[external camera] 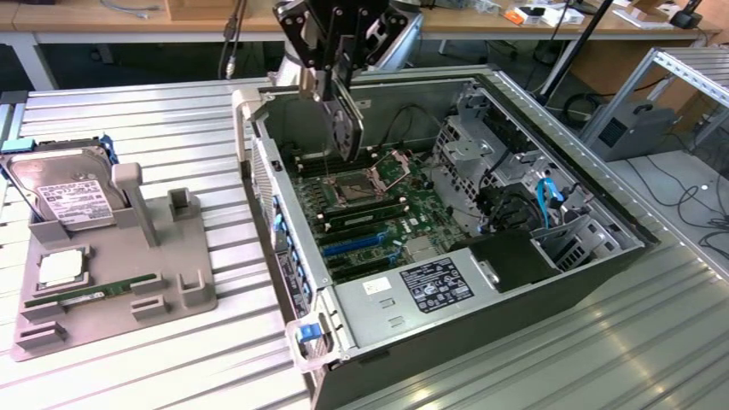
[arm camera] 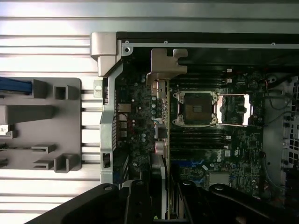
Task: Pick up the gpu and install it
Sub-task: 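Pick up the gpu and move the gpu toward the slot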
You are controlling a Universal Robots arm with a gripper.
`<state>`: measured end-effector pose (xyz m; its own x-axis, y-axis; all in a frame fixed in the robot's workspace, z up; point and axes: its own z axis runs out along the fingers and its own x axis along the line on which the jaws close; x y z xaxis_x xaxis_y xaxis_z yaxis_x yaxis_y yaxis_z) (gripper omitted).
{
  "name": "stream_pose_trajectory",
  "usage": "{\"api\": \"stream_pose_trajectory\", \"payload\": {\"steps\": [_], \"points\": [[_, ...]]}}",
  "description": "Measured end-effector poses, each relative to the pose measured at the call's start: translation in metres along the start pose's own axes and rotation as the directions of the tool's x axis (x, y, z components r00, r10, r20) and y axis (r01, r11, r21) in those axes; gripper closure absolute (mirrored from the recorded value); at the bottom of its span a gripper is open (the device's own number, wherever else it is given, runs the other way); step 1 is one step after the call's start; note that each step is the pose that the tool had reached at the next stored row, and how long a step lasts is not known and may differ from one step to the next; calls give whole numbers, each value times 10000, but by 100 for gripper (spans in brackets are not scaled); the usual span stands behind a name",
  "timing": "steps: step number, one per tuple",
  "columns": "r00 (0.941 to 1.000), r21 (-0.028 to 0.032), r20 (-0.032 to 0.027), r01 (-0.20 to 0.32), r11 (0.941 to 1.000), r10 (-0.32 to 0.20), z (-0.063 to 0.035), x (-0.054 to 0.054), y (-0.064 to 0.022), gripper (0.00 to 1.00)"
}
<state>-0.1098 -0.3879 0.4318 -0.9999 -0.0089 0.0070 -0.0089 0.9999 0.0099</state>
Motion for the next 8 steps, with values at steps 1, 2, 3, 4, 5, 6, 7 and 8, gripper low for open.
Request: {"api": "stream_pose_trajectory", "payload": {"steps": [1, 2, 3, 4, 5, 6, 7, 8], "points": [[10000, 1, 0, 0, 10000, 0, 0, -11, 0, 73], [10000, 0, 0, 0, 10000, 0, 1, -23, 0, 73], [10000, 1, 0, 0, 10000, 0, 1, -35, 0, 73], [10000, 0, 0, 0, 10000, 0, 3, -59, -1, 73], [10000, 1, 0, 0, 10000, 0, 5, -84, -1, 73], [10000, 0, 1, 0, 10000, 0, 7, -98, -1, 73], [10000, 1, 0, 0, 10000, 0, 9, -110, -1, 73], [10000, 1, 0, 0, 10000, 0, 10, -124, -1, 73]]}}
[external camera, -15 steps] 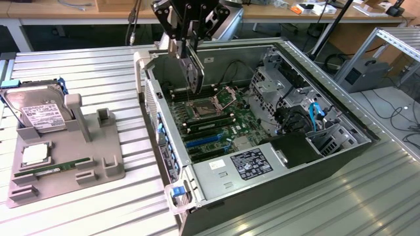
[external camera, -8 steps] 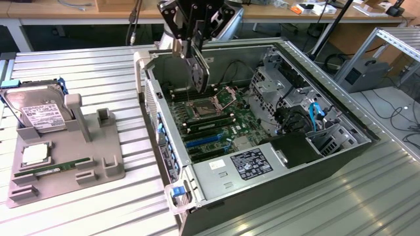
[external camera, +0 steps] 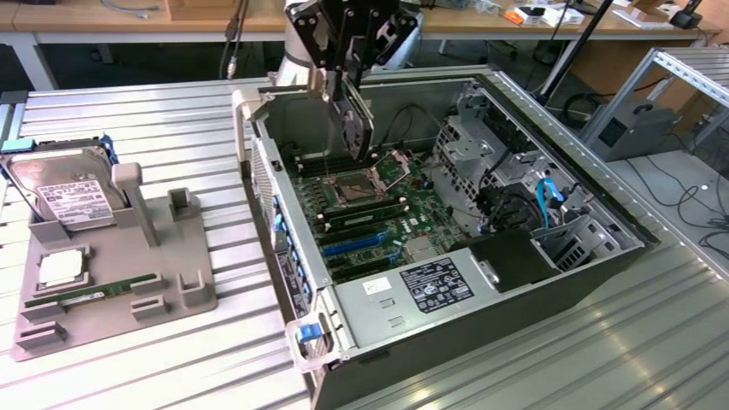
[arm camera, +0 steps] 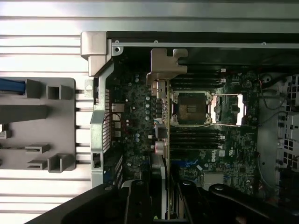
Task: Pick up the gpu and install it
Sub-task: 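Pick up the gpu and move the gpu toward the slot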
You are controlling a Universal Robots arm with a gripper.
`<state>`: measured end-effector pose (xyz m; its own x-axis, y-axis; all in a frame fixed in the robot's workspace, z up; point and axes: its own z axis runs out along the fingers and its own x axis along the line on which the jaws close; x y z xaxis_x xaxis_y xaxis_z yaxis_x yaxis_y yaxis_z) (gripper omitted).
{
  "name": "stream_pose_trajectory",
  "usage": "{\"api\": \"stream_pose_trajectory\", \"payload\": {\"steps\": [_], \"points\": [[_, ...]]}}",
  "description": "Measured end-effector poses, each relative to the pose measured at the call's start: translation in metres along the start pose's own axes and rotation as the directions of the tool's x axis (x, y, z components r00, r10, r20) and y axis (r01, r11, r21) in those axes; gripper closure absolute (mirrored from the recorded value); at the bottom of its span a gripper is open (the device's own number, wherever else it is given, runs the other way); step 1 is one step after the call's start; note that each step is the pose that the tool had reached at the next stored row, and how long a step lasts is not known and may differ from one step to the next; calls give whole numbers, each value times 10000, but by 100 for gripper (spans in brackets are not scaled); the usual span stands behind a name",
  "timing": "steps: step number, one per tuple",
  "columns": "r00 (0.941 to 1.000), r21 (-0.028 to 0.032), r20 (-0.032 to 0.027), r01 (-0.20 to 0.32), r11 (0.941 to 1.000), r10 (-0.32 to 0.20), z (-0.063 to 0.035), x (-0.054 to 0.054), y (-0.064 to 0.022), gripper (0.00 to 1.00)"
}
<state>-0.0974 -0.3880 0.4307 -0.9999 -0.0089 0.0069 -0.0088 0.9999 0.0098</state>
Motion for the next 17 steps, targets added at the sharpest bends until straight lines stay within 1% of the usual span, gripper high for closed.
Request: {"api": "stream_pose_trajectory", "payload": {"steps": [17], "points": [[10000, 7, 0, 1, 10000, -1, 21, -211, -2, 73]]}}
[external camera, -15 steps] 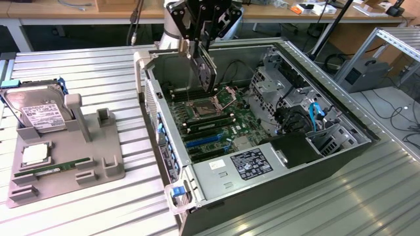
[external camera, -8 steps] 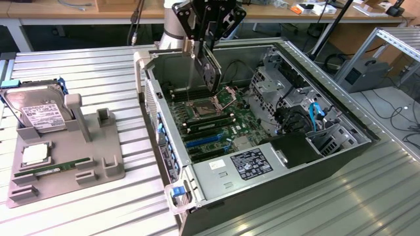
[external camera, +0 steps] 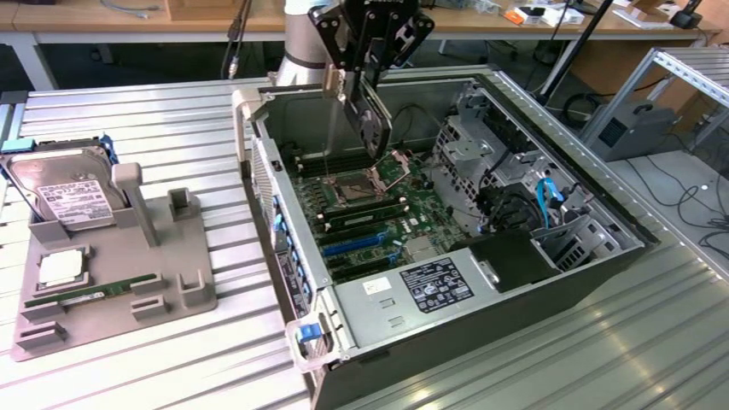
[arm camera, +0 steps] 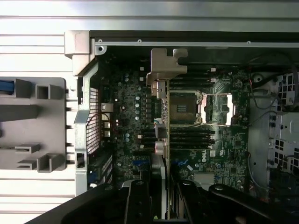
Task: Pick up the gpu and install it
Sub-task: 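Pick up the gpu and move the gpu toward the slot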
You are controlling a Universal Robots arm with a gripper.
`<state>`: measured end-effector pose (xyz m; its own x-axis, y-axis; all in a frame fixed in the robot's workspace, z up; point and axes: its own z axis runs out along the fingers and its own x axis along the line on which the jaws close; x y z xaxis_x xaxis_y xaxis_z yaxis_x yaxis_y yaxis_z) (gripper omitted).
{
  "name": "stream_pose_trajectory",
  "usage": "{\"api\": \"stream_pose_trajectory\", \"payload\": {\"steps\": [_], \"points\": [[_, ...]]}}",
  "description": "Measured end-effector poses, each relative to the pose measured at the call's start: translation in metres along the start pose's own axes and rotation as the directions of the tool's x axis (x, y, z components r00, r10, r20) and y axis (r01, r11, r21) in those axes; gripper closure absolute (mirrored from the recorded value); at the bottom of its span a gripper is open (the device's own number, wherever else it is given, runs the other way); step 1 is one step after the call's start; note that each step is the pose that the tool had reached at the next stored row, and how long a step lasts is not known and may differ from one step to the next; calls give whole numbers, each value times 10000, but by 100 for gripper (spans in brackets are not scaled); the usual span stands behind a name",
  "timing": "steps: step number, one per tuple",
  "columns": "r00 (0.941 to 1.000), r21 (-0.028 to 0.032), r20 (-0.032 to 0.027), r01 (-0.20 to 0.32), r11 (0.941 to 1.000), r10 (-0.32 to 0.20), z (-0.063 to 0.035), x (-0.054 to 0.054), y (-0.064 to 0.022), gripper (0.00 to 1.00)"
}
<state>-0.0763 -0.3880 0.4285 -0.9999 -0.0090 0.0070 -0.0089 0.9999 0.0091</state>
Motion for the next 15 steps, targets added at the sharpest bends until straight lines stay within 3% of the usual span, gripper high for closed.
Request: {"api": "stream_pose_trajectory", "payload": {"steps": [15], "points": [[10000, 16, 0, 0, 10000, 0, 15, -127, -1, 73]]}}
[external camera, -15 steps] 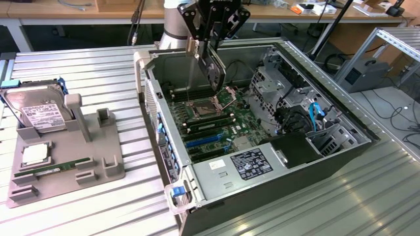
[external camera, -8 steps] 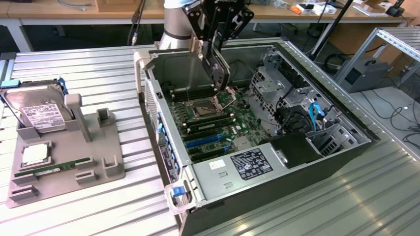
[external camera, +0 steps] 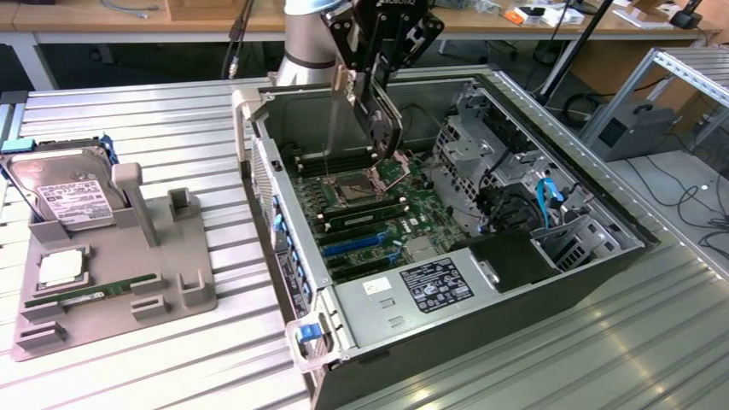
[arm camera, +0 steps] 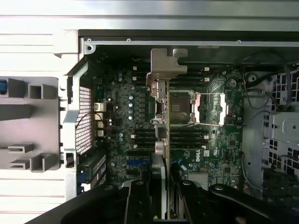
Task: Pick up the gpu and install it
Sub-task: 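Pick up the gpu and move the gpu toward the slot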
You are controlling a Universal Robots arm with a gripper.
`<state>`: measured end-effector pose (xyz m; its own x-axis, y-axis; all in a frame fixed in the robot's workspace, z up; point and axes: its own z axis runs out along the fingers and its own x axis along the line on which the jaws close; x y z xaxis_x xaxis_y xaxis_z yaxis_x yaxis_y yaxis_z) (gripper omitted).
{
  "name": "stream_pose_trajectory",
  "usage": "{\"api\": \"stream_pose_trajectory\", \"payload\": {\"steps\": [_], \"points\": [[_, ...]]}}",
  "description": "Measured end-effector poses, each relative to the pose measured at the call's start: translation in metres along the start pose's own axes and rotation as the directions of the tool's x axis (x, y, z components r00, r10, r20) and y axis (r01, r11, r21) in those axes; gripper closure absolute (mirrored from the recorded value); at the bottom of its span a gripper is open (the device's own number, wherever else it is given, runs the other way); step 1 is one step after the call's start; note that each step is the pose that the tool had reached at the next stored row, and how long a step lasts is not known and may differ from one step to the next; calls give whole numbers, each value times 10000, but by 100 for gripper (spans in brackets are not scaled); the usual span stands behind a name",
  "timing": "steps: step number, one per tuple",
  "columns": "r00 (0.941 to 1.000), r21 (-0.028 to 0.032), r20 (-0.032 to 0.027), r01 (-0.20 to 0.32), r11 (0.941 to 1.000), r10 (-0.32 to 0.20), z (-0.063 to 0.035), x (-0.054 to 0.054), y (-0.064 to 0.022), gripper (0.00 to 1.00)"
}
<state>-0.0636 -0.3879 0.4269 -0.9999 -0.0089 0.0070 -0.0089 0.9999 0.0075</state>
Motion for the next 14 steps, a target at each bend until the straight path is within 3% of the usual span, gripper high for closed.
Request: {"api": "stream_pose_trajectory", "payload": {"steps": [14], "points": [[10000, 19, 0, -1, 10000, 1, 39, -216, -2, 73]]}}
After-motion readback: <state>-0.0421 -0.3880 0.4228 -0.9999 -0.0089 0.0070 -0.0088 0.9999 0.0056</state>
